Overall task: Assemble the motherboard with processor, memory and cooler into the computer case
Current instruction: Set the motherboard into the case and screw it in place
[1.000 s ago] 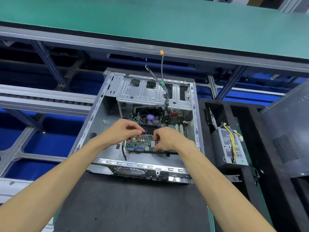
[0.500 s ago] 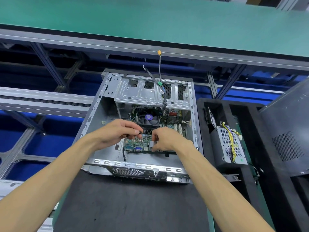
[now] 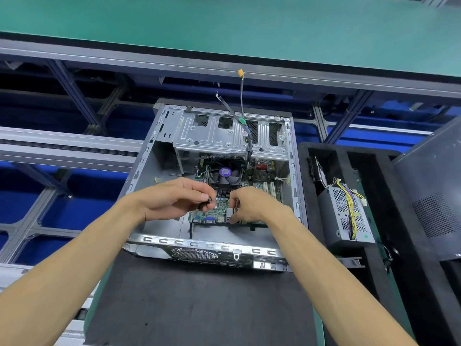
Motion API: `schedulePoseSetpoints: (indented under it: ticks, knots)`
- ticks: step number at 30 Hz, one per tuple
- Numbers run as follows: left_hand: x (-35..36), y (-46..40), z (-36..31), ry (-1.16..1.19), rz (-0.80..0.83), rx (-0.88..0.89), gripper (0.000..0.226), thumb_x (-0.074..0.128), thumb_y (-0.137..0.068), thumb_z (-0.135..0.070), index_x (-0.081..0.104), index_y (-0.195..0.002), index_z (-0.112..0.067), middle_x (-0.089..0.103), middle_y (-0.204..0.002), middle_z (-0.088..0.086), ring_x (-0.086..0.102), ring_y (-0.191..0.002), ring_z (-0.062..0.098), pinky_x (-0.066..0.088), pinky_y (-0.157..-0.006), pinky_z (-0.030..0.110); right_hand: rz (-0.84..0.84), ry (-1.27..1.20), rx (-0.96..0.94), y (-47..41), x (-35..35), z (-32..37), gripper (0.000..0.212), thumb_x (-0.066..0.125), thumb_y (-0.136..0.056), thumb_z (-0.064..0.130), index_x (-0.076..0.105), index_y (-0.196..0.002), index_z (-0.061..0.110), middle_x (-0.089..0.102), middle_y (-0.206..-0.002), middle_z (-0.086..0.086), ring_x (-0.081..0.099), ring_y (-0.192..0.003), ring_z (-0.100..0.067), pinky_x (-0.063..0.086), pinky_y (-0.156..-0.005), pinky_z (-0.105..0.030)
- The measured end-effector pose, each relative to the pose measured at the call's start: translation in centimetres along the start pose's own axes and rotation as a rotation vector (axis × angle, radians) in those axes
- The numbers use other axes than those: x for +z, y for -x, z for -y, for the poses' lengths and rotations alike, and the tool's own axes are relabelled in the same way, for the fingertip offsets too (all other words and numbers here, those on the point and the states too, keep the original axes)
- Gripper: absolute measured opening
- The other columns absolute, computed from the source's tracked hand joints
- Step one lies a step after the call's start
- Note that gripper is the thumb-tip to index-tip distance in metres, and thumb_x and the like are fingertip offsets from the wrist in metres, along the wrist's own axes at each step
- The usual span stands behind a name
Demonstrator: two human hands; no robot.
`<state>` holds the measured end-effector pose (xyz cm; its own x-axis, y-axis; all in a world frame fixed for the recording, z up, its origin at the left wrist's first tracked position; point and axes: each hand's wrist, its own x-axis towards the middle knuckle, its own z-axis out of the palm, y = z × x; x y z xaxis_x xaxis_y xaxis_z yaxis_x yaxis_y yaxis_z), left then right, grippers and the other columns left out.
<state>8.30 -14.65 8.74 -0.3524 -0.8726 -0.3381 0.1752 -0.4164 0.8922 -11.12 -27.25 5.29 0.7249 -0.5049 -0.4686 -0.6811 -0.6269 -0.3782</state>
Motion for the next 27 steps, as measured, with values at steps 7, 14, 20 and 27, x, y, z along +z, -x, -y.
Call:
schedulePoseSetpoints:
  ticks: [7,14,20,27]
  knots:
    - [-0.4,-0.2,0.3,-0.023,0.001,0.001,0.012,0.064,-0.092,-0.019,0.072,-0.098,-0.014,0.067,-0.106,0.013,0.062,-0.099,0.020,0.048,-0.090,0.024,0.001,-0.015,0.011,0.0,0.0,0.1,0.029,0.084,-0.078,0.031,0.063,-0.096,0.023,0.061,-0.082,0.011,0.058,-0.066,-0.007,0.046,-0.063,-0.030]
    - [-1.4,-1.4,1.5,-0.139,-0.494,-0.045,0.015,0.063,-0.096,-0.015,0.077,-0.099,-0.014,0.066,-0.078,0.003,0.055,-0.067,0.011,0.041,-0.061,0.025,0.025,-0.034,0.032,0.0,0.0,0.1,0.031,0.085,-0.076,0.032,0.061,-0.095,0.024,0.071,-0.077,0.005,0.066,-0.064,-0.010,0.046,-0.061,-0.028]
    - [-1.2,-1.0,1.9,-0.569,-0.583,-0.122,0.012,0.072,-0.088,-0.017,0.081,-0.088,-0.025,0.076,-0.080,-0.010,0.059,-0.062,-0.005,0.043,-0.057,0.012,0.020,-0.041,0.040,0.2,-0.1,0.3,0.029,0.085,-0.076,0.030,0.060,-0.091,0.026,0.067,-0.068,0.009,0.066,-0.064,-0.010,0.043,-0.058,-0.027]
    - [-0.7,-2.4,2.1,-0.823,-0.681,-0.259,0.007,0.082,-0.078,-0.012,0.076,-0.080,-0.015,0.074,-0.069,-0.004,0.068,-0.069,0.015,0.055,-0.067,0.027,0.029,-0.034,0.032,0.4,-0.4,0.4,0.028,0.082,-0.080,0.027,0.062,-0.098,0.021,0.066,-0.076,0.006,0.059,-0.066,-0.012,0.049,-0.069,-0.031]
